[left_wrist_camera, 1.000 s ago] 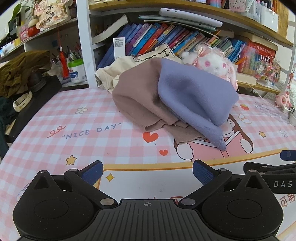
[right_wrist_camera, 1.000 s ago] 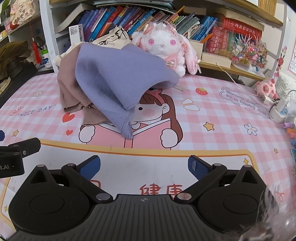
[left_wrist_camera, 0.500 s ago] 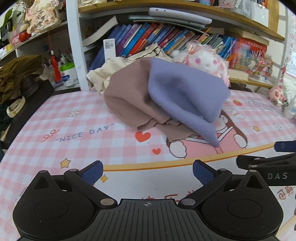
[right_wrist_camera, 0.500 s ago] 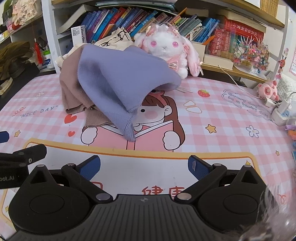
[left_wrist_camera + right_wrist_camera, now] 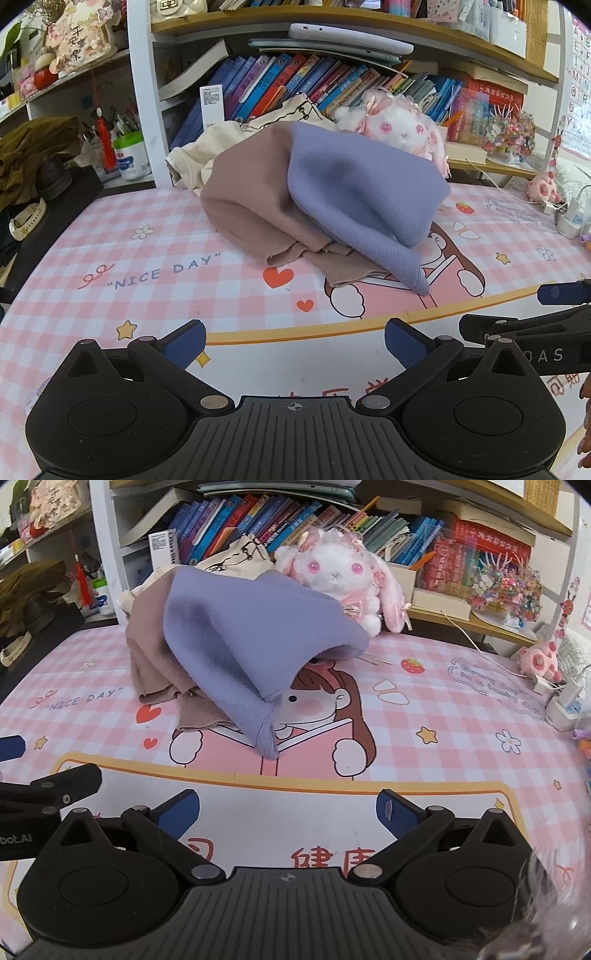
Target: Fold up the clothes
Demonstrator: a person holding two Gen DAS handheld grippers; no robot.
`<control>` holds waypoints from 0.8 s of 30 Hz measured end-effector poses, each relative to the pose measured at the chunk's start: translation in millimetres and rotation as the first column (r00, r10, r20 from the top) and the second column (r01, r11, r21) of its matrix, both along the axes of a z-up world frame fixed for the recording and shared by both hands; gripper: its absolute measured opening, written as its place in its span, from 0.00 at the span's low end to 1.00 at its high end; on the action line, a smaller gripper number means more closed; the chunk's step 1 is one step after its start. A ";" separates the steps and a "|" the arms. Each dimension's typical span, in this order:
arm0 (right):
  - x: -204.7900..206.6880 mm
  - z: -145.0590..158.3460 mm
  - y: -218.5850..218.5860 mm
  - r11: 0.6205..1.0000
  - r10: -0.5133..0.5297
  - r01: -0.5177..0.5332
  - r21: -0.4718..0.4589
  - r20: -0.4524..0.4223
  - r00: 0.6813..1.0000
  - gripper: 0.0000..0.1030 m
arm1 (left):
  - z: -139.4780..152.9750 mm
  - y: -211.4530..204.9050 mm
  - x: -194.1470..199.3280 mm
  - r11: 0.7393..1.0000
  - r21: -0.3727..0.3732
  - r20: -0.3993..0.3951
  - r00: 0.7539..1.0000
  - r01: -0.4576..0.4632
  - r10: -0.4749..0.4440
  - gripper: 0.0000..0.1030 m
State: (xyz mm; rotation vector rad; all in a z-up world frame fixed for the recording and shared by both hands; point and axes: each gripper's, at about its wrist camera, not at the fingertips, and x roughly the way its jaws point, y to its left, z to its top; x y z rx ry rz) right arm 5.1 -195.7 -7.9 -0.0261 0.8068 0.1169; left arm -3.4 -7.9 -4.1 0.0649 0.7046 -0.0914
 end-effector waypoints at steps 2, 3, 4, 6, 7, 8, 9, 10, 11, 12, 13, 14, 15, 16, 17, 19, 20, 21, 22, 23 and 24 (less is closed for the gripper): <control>-1.6 -0.1 0.2 1.000 -0.004 0.004 -0.005 0.001 1.000 1.00 | 1.3 -0.7 -0.9 1.000 0.008 0.005 1.000 0.006 -0.006 1.00; -2.4 0.0 0.8 1.000 -0.004 0.004 -0.006 0.002 1.000 1.00 | 1.8 -1.5 -1.0 1.000 0.016 0.009 1.000 0.008 -0.008 1.00; -3.4 0.3 1.1 1.000 -0.001 0.001 -0.002 0.004 1.000 1.00 | 2.1 -1.9 -1.3 1.000 0.026 0.012 1.000 0.009 -0.009 1.00; -5.8 0.9 1.0 1.000 0.003 -0.003 0.012 0.011 1.000 1.00 | 3.4 -0.9 -2.0 0.999 0.042 0.025 1.000 -0.001 0.000 1.00; -7.0 1.2 0.9 1.000 0.005 -0.005 0.018 0.015 1.000 1.00 | 4.2 -0.1 -2.3 0.999 0.049 0.032 0.999 -0.007 0.005 1.00; -8.3 1.9 0.7 1.000 0.005 -0.005 0.026 0.020 1.000 1.00 | 5.9 2.2 -1.9 0.999 0.047 0.041 0.999 -0.017 0.015 1.00; -9.5 2.9 0.5 0.999 0.005 -0.006 0.035 0.027 1.000 1.00 | 6.8 5.0 -1.2 0.999 0.036 0.042 0.999 -0.027 0.026 1.00; -10.5 3.9 0.4 0.999 0.004 -0.006 0.044 0.033 0.999 1.00 | 7.7 7.7 -0.5 0.999 0.025 0.043 0.998 -0.037 0.036 1.00; -11.0 4.3 0.8 0.999 0.003 -0.005 0.047 0.035 0.999 1.00 | 8.6 10.4 0.1 0.999 0.014 0.044 0.998 -0.048 0.047 1.00; -11.3 4.3 1.7 0.999 0.002 -0.004 0.046 0.035 0.999 1.00 | 9.3 13.1 0.8 0.998 0.003 0.044 0.997 -0.056 0.056 1.00; -11.6 4.3 2.6 0.999 0.001 -0.003 0.044 0.035 0.999 1.00 | 8.6 15.1 1.9 0.998 -0.005 0.034 0.998 -0.057 0.057 1.00; -11.8 4.0 3.6 0.999 0.001 -0.002 0.042 0.033 0.999 1.00 | 7.4 16.1 2.1 0.999 -0.007 0.027 0.998 -0.051 0.051 1.00; -12.0 3.4 4.8 0.999 0.000 -0.001 0.040 0.030 1.000 1.00 | 6.2 17.1 2.2 0.999 -0.009 0.021 0.999 -0.045 0.046 1.00; -12.1 2.8 5.9 0.999 -0.001 0.000 0.038 0.027 1.000 1.00 | 5.1 17.9 2.3 0.999 -0.011 0.016 0.999 -0.040 0.040 1.00; -12.2 2.1 6.9 0.999 -0.004 0.003 0.035 0.024 1.000 1.00 | 4.5 18.1 1.9 0.999 -0.010 0.015 0.999 -0.035 0.035 1.00; -11.9 0.9 9.3 1.000 -0.009 0.008 0.026 0.020 1.000 1.00 | 3.8 18.6 1.3 1.000 -0.013 0.013 1.000 -0.023 0.023 1.00; -11.8 0.4 11.3 1.000 -0.010 0.010 0.019 0.019 1.000 1.00 | 3.7 18.4 0.9 1.000 -0.016 0.011 1.000 -0.015 0.015 1.00; -11.9 -0.2 13.3 1.000 -0.010 0.009 0.013 0.019 1.000 1.00 | 3.7 17.6 0.5 1.000 -0.012 0.013 1.000 -0.009 0.009 1.00; -11.9 -1.0 14.8 1.000 -0.007 0.007 0.009 0.017 1.000 1.00 | 3.7 17.0 0.1 1.000 -0.008 0.016 1.000 -0.002 0.003 1.00; -11.9 -2.0 15.9 1.000 -0.007 0.007 0.009 0.012 1.000 1.00 | 3.6 17.2 -0.1 1.000 -0.002 0.020 1.000 0.003 -0.003 1.00; -11.9 -3.2 16.4 1.000 -0.008 0.008 0.013 0.004 1.000 1.00 | 3.5 17.6 -0.3 1.000 0.002 0.024 1.000 0.009 -0.009 1.00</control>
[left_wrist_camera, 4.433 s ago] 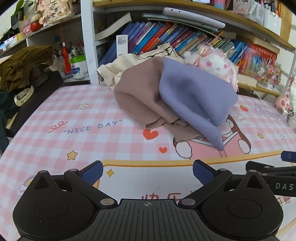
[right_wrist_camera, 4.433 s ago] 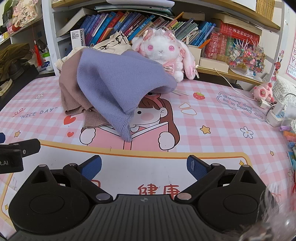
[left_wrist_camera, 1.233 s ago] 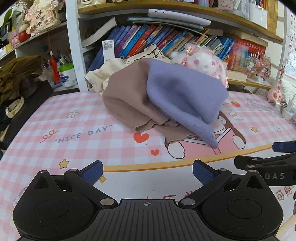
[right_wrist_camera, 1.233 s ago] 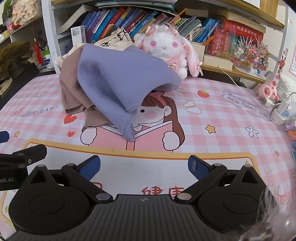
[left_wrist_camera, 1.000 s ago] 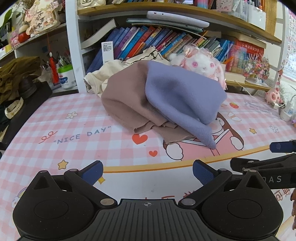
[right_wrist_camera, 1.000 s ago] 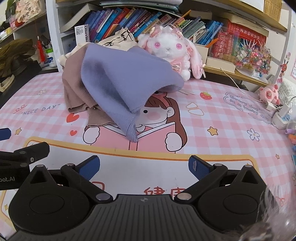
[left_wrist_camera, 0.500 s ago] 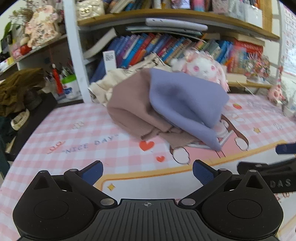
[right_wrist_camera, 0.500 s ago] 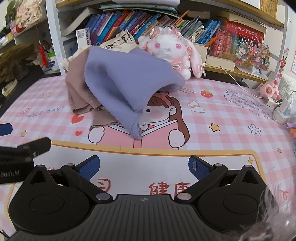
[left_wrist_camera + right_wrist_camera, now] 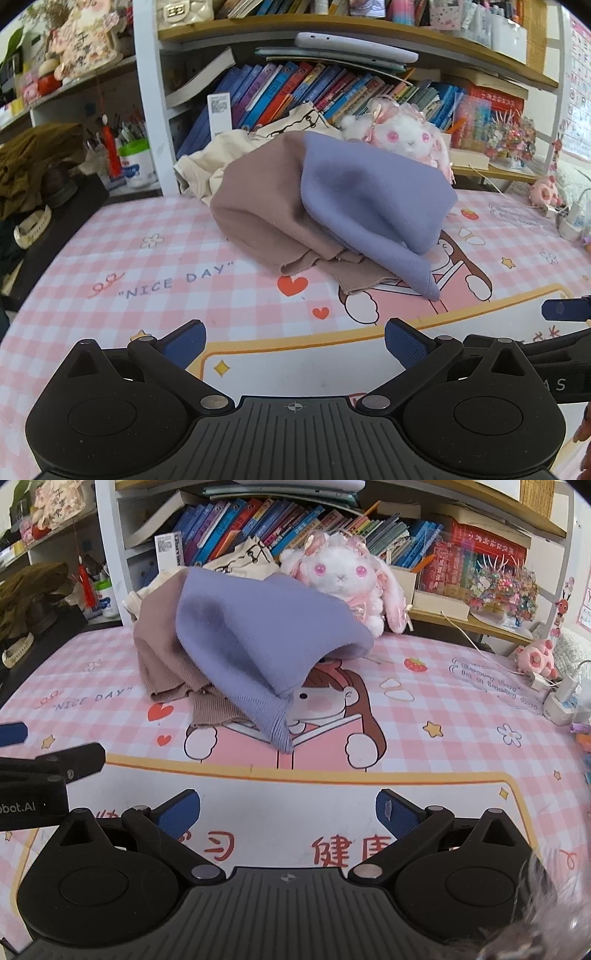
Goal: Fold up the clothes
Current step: 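Grasp the lavender sweater edge with the left gripper while the right gripper grasps the mauve edge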
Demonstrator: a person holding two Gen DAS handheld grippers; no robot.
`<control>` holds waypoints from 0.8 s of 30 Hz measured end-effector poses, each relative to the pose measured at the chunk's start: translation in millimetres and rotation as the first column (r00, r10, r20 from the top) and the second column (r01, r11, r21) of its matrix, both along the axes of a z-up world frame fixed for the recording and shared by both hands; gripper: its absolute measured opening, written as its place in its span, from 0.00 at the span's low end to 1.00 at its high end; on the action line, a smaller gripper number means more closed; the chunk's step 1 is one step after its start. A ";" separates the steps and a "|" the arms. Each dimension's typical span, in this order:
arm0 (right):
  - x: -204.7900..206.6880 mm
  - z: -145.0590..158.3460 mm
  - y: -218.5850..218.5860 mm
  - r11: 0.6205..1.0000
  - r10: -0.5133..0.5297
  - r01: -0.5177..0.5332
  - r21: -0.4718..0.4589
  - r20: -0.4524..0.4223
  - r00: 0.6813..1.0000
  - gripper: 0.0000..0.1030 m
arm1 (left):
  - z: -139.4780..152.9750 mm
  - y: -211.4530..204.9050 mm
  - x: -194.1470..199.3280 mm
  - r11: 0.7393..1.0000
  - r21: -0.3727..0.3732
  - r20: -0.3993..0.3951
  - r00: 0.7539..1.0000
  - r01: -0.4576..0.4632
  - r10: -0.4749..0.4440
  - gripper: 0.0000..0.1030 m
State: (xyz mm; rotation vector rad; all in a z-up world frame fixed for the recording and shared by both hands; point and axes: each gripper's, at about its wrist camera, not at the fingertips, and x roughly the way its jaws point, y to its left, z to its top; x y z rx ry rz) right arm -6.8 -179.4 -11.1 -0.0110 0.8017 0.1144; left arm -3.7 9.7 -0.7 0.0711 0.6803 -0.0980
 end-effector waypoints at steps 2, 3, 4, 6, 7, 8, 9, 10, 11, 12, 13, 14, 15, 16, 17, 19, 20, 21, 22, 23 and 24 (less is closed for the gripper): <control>0.5 -1.7 1.1 1.000 0.000 0.000 0.017 -0.014 1.000 1.00 | -0.7 4.1 0.4 1.000 -0.013 -0.003 1.000 0.006 -0.006 1.00; 0.5 -2.0 2.2 1.000 0.000 0.000 0.022 -0.018 1.000 1.00 | -1.2 6.2 0.7 1.000 -0.021 -0.005 1.000 0.008 -0.008 1.00; 0.4 -2.1 3.5 1.000 0.000 0.001 0.025 -0.020 1.000 1.00 | -1.8 8.5 1.2 1.000 -0.025 -0.006 1.000 0.009 -0.009 1.00; 0.3 -2.9 6.2 0.999 -0.004 0.005 0.035 -0.025 1.000 1.00 | -3.2 13.0 2.3 0.999 -0.034 -0.008 1.000 0.011 -0.011 1.00; 0.4 -3.5 7.3 0.999 -0.006 0.007 0.037 -0.031 1.000 1.00 | -4.1 14.5 2.8 0.999 -0.033 -0.008 1.000 0.012 -0.012 1.00; 0.5 -3.7 8.1 0.999 -0.009 0.010 0.043 -0.035 0.999 0.99 | -5.1 16.2 3.6 0.999 -0.031 -0.011 1.000 0.013 -0.013 1.00; 0.5 -3.5 8.5 0.998 -0.013 0.015 0.053 -0.037 0.999 0.99 | -5.8 17.9 4.2 0.999 -0.032 -0.013 1.000 0.015 -0.016 1.00; 0.6 -3.3 8.9 0.998 -0.017 0.020 0.062 -0.040 0.999 0.99 | -6.4 19.6 4.8 0.999 -0.034 -0.014 1.000 0.018 -0.018 1.00; 0.6 -3.1 9.3 0.997 -0.021 0.024 0.071 -0.043 0.999 0.98 | -7.1 21.4 5.3 0.999 -0.035 -0.015 1.000 0.021 -0.021 1.00; 0.7 -2.9 9.7 0.996 -0.025 0.029 0.081 -0.045 0.999 0.98 | -7.8 23.1 5.9 0.999 -0.037 -0.017 1.000 0.023 -0.024 1.00; 0.8 -2.7 10.6 0.996 -0.030 0.034 0.084 -0.048 0.998 0.98 | -8.5 24.6 6.4 0.999 -0.039 -0.020 0.999 0.026 -0.027 1.00; 1.0 -2.4 11.8 0.996 -0.035 0.039 0.083 -0.049 0.998 0.98 | -9.2 26.3 6.9 0.999 -0.042 -0.024 0.999 0.028 -0.029 1.00; 1.1 -2.2 12.9 0.996 -0.039 0.043 0.082 -0.052 0.998 0.96 | -9.5 27.7 7.3 0.999 -0.045 -0.026 0.999 0.029 -0.030 1.00; 1.5 -1.9 13.3 0.995 -0.041 0.046 0.085 -0.055 0.998 0.95 | -9.6 29.1 7.8 0.998 -0.048 -0.027 0.999 0.031 -0.032 1.00; 2.1 -1.5 13.3 0.995 -0.043 0.048 0.093 -0.058 0.997 0.94 | -9.4 30.3 8.7 0.998 -0.049 -0.029 0.999 0.031 -0.032 1.00; 3.7 -0.7 12.7 0.992 -0.046 0.053 0.112 -0.065 0.997 0.91 | -9.2 31.3 10.2 0.999 -0.042 -0.033 0.999 0.028 -0.030 1.00; 5.0 -0.3 11.5 0.990 -0.050 0.058 0.126 -0.070 0.996 0.90 | -9.3 31.2 10.6 0.999 -0.037 -0.033 0.999 0.030 -0.031 1.00; 6.5 0.0 9.6 0.988 -0.052 0.062 0.142 -0.074 0.996 0.89 | -9.4 31.0 11.1 0.999 -0.032 -0.033 0.999 0.031 -0.032 1.00; 8.0 0.3 7.3 0.986 -0.054 0.065 0.156 -0.076 0.996 0.89 | -10.0 30.0 11.8 0.999 -0.022 -0.038 0.999 0.031 -0.032 1.00; 8.9 0.6 5.3 0.984 -0.056 0.068 0.165 -0.076 0.996 0.89 | -10.7 28.9 12.3 0.999 -0.013 -0.042 0.999 0.029 -0.030 1.00; 9.4 1.0 2.7 0.982 -0.057 0.069 0.175 -0.074 0.996 0.88 | -11.4 27.6 12.7 1.000 -0.005 -0.046 0.999 0.028 -0.028 1.00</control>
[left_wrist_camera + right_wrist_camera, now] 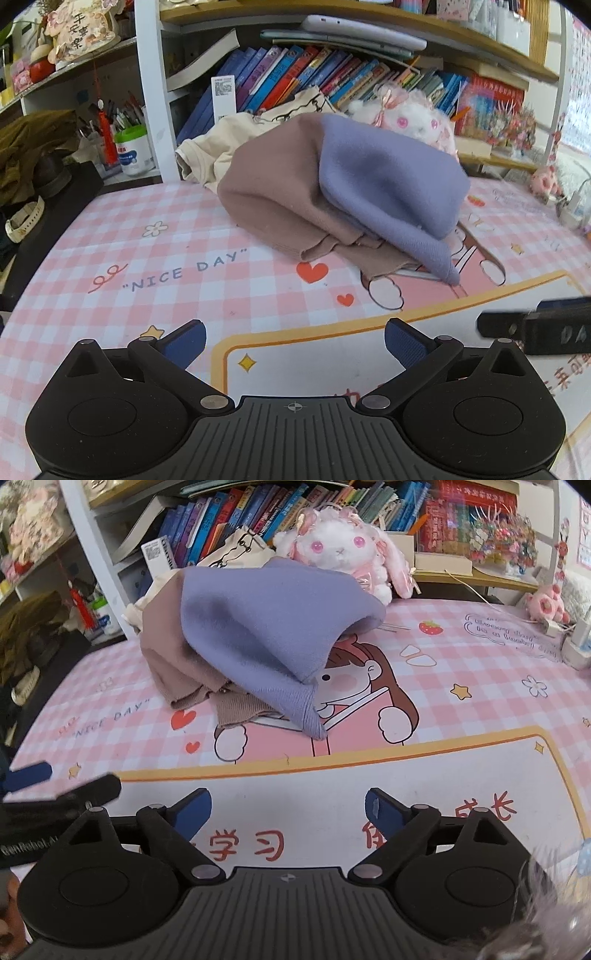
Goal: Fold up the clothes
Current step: 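Grasp the lavender sweater edge with the left gripper while the right gripper grasps the mauve edge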
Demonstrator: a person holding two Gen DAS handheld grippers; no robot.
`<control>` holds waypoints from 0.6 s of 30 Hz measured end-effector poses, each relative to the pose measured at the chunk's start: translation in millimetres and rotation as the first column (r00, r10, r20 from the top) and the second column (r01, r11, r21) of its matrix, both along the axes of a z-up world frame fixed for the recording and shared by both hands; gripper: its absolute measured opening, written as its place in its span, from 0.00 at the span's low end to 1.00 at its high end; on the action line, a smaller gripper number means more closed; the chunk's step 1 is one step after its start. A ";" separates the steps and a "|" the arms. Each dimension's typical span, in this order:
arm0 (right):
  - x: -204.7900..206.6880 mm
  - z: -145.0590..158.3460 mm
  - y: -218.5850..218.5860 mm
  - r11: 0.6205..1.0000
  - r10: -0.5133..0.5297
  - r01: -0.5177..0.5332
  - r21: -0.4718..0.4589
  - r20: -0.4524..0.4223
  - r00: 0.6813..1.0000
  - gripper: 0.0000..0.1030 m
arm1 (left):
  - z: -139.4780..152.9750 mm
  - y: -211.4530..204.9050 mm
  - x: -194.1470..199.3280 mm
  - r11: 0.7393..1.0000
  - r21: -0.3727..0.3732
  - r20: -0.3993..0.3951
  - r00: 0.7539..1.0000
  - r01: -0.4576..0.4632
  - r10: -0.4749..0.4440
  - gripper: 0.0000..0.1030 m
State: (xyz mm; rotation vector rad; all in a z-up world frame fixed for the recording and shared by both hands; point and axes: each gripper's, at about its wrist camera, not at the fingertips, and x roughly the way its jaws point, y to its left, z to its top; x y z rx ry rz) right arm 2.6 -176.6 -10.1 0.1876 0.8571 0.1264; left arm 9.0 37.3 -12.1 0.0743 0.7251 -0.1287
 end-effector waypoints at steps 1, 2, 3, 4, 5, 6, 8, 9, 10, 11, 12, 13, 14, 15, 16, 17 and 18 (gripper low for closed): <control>0.4 0.2 -3.0 1.000 0.000 0.000 0.010 0.002 1.000 0.88 | -0.7 -2.0 -0.3 1.000 0.006 0.002 1.000 -0.002 0.002 1.00; 0.8 0.0 -6.3 1.000 0.004 -0.004 0.019 0.002 1.000 0.87 | -1.5 -4.2 -0.5 1.000 0.012 0.002 1.000 -0.007 0.007 1.00; 1.7 -0.6 -10.3 1.000 0.011 -0.011 0.027 0.000 1.000 0.83 | -2.6 -7.4 0.0 1.000 0.013 -0.001 1.000 -0.011 0.011 1.00; 2.8 -1.3 -14.2 0.999 0.020 -0.020 0.033 -0.002 1.000 0.81 | -3.7 -10.7 0.5 1.000 0.013 -0.004 1.000 -0.016 0.016 1.00; 4.1 -2.6 -19.0 0.999 0.029 -0.029 0.039 -0.004 1.000 0.81 | -4.3 -14.5 0.7 1.000 0.013 -0.004 1.000 -0.020 0.020 1.00; 5.5 -4.1 -24.3 0.998 0.037 -0.037 0.044 -0.005 0.999 0.80 | -4.9 -18.5 1.0 1.000 0.013 -0.004 1.000 -0.025 0.025 1.00; 8.3 -6.9 -35.5 0.997 0.048 -0.047 0.057 -0.012 0.999 0.80 | -5.2 -29.2 3.2 0.999 0.021 -0.002 0.999 -0.039 0.039 1.00; 9.9 -8.5 -40.8 0.997 0.053 -0.052 0.063 -0.016 0.998 0.80 | -5.4 -34.9 4.9 0.999 0.025 -0.002 0.999 -0.046 0.046 1.00; 11.8 -10.1 -46.1 0.996 0.058 -0.056 0.069 -0.021 0.998 0.80 | -5.9 -40.8 7.9 0.998 0.032 -0.006 0.999 -0.053 0.053 1.00; 13.9 -11.8 -52.2 0.995 0.064 -0.062 0.075 -0.027 0.998 0.80 | -6.4 -46.7 10.8 0.998 0.038 -0.010 0.998 -0.059 0.060 1.00; 16.0 -13.4 -57.8 0.994 0.070 -0.068 0.080 -0.030 0.997 0.80 | -6.5 -51.8 13.3 0.997 0.037 -0.014 0.998 -0.063 0.063 1.00; 17.9 -14.9 -62.8 0.994 0.076 -0.073 0.086 -0.032 0.997 0.80 | -6.2 -57.3 15.1 0.997 0.034 -0.013 0.998 -0.065 0.066 1.00; 20.1 -16.2 -67.9 0.993 0.083 -0.079 0.091 -0.035 0.996 0.80 | -6.0 -62.7 16.9 0.997 0.032 -0.012 0.998 -0.068 0.068 1.00; 22.2 -17.0 -72.9 0.992 0.089 -0.085 0.097 -0.035 0.995 0.80 | -5.7 -68.2 18.5 0.997 0.030 -0.011 0.997 -0.070 0.070 1.00; 24.1 -17.4 -77.4 0.991 0.094 -0.090 0.103 -0.032 0.995 0.80 | -5.1 -73.8 18.8 0.997 0.037 -0.008 0.998 -0.068 0.068 1.00; 26.1 -17.7 -81.8 0.989 0.098 -0.094 0.110 -0.030 0.995 0.80 | -4.8 -79.2 18.4 0.997 0.045 -0.002 0.998 -0.063 0.063 1.00; 28.1 -17.9 -86.0 0.988 0.101 -0.097 0.117 -0.027 0.995 0.80 | -5.5 -85.3 18.0 0.997 0.056 0.002 0.998 -0.055 0.055 1.00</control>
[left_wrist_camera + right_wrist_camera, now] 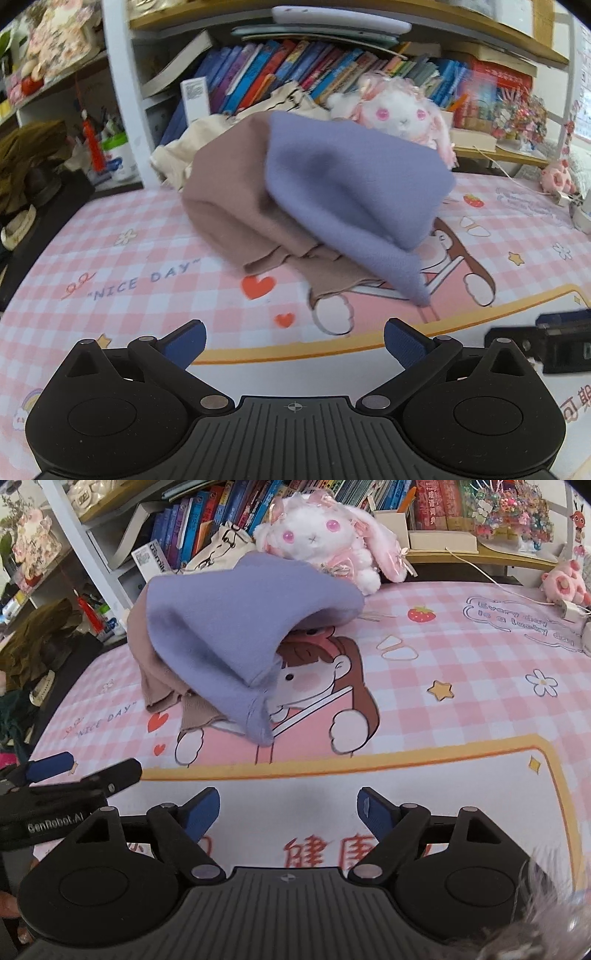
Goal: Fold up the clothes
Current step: 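Grasp the lavender sweater edge with the left gripper while the right gripper grasps the mauve edge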
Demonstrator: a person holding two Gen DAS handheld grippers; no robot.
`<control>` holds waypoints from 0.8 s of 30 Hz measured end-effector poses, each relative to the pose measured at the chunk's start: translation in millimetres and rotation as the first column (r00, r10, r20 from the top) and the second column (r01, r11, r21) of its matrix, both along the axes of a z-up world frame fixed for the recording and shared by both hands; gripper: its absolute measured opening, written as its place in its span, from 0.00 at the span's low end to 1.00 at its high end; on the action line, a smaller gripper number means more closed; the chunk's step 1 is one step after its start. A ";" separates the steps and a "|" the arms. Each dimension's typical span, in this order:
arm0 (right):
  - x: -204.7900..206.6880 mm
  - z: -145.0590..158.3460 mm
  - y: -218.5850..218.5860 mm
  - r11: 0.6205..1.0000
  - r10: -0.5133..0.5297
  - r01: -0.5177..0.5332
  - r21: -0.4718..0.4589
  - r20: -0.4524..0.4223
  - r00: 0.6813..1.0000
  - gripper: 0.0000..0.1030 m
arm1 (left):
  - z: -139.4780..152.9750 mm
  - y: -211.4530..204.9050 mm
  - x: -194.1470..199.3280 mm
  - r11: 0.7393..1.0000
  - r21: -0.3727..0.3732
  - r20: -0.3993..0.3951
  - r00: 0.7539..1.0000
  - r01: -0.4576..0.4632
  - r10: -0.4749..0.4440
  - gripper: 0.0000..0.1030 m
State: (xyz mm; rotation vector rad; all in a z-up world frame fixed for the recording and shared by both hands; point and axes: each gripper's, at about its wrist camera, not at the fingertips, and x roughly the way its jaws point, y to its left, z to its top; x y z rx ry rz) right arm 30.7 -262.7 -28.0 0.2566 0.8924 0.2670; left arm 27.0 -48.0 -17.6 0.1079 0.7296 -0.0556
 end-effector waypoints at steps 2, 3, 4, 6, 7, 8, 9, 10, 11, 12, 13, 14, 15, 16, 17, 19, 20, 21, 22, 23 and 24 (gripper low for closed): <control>4.3 0.0 -8.0 1.000 0.000 0.000 0.018 0.005 1.000 0.80 | -1.5 -12.2 -0.4 1.000 0.023 0.006 1.000 0.017 -0.017 1.00; 6.3 0.1 -11.9 1.000 0.000 -0.001 0.025 0.008 1.000 0.80 | -3.5 -19.9 1.8 0.999 0.039 0.000 1.000 0.028 -0.028 1.00; 8.3 0.5 -15.6 1.000 -0.001 0.001 0.029 0.012 1.000 0.80 | -5.3 -28.1 4.6 0.998 0.055 -0.004 0.999 0.044 -0.044 1.00; 11.3 2.0 -23.5 0.999 -0.010 0.009 0.033 0.018 1.000 0.80 | -8.2 -44.6 9.8 0.993 0.087 -0.002 0.997 0.077 -0.077 1.00; 12.3 3.0 -28.0 0.999 -0.015 0.014 0.035 0.021 1.000 0.80 | -9.7 -53.2 13.2 0.990 0.105 0.007 0.996 0.093 -0.094 1.00; 13.1 4.2 -32.8 0.999 -0.020 0.019 0.037 0.023 1.000 0.80 | -11.1 -61.8 16.7 0.986 0.123 0.015 0.994 0.109 -0.111 1.00; 13.4 5.2 -37.2 0.999 -0.025 0.024 0.039 0.026 0.999 0.80 | -12.6 -70.2 20.4 0.982 0.141 0.023 0.992 0.123 -0.128 1.00; 13.2 6.1 -41.2 0.999 -0.030 0.029 0.039 0.028 0.999 0.80 | -14.4 -77.8 25.7 0.978 0.156 0.027 0.990 0.136 -0.141 1.00; 12.8 6.9 -45.5 0.999 -0.037 0.035 0.038 0.030 0.999 0.80 | -16.7 -85.9 31.5 0.974 0.172 0.031 0.988 0.145 -0.153 1.00; 12.2 7.6 -49.6 0.998 -0.044 0.043 0.036 0.030 0.999 0.80 | -19.3 -93.6 37.5 0.971 0.180 0.030 0.986 0.157 -0.165 1.00; 11.4 8.4 -54.0 0.998 -0.054 0.053 0.035 0.032 0.998 0.80 | -22.1 -100.1 43.2 0.968 0.187 0.025 0.984 0.168 -0.175 1.00; 10.5 9.3 -59.1 0.997 -0.068 0.067 0.036 0.034 0.997 0.80 | -24.9 -106.5 48.8 0.965 0.193 0.021 0.983 0.177 -0.184 1.00; 9.6 10.0 -64.3 0.996 -0.081 0.080 0.039 0.033 0.996 0.80 | -27.6 -111.4 54.1 0.964 0.197 0.016 0.982 0.180 -0.187 1.00; 8.6 10.7 -69.0 0.995 -0.093 0.092 0.043 0.032 0.995 0.80 | -30.2 -116.1 59.3 0.962 0.202 0.013 0.982 0.181 -0.188 1.00; 7.3 11.5 -73.2 0.993 -0.106 0.104 0.047 0.031 0.994 0.80 | -32.6 -119.0 64.2 0.962 0.216 0.014 0.984 0.168 -0.175 0.97; 4.3 13.0 -81.7 0.990 -0.129 0.127 0.058 0.028 0.991 0.80 | -36.2 -120.9 73.3 0.960 0.249 0.024 0.990 0.127 -0.137 0.91; 3.1 13.3 -85.0 0.989 -0.135 0.133 0.067 0.025 0.990 0.80 | -36.7 -117.1 76.3 0.960 0.263 0.036 0.993 0.095 -0.108 0.80; 2.1 13.5 -88.2 0.987 -0.140 0.137 0.078 0.021 0.990 0.80 | -37.1 -113.0 79.3 0.960 0.273 0.046 0.996 0.066 -0.082 0.72; 2.3 12.6 -89.6 0.986 -0.138 0.136 0.097 0.013 0.990 0.80 | -36.9 -106.2 81.8 0.964 0.261 0.043 0.997 0.058 -0.072 0.58; 3.6 10.7 -89.4 0.984 -0.132 0.131 0.123 0.000 0.991 0.80 | -36.0 -97.0 82.0 0.971 0.230 0.031 0.997 0.064 -0.073 0.33; 5.0 8.8 -89.1 0.981 -0.125 0.125 0.149 -0.012 0.992 0.80 | -33.9 -89.1 80.0 0.976 0.206 0.024 0.997 0.069 -0.075 0.20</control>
